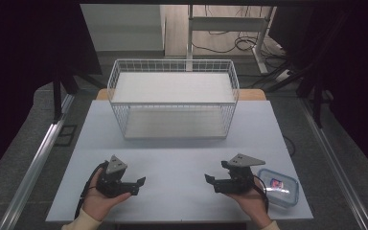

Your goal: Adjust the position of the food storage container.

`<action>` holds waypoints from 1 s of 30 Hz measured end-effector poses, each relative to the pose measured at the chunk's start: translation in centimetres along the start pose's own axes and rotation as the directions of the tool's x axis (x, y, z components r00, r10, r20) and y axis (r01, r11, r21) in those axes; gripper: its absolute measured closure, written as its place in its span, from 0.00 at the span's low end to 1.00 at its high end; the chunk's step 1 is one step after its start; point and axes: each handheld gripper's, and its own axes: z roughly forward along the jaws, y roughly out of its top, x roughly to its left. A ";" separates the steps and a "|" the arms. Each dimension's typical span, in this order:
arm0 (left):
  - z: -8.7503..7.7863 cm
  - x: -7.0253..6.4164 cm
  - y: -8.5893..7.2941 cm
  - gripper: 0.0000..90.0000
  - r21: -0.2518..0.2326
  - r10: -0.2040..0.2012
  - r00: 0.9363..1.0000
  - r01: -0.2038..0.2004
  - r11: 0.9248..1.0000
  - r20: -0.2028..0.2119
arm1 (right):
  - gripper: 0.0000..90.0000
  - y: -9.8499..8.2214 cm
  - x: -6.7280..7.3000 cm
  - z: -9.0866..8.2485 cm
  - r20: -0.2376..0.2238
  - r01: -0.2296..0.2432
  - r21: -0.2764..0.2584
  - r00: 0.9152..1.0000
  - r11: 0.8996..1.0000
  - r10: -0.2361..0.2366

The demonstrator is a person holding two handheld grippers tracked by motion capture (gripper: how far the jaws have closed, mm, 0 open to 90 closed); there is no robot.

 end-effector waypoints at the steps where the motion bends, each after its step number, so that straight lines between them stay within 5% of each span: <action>1: 0.0 0.0 0.0 0.19 0.000 0.000 1.000 0.000 1.000 0.000 | 0.20 0.0 0.0 0.0 0.000 0.000 0.000 1.000 1.000 0.000; 19: -0.5 0.3 -0.5 0.18 -0.007 -0.003 1.000 0.003 1.000 0.007 | 0.22 0.2 0.8 -0.1 0.008 0.016 0.030 1.000 0.999 -0.017; 30: -0.2 0.6 -0.4 0.17 0.001 -0.022 1.000 0.022 1.000 0.014 | 0.26 0.9 0.0 -0.7 0.023 0.010 0.044 1.000 0.999 -0.011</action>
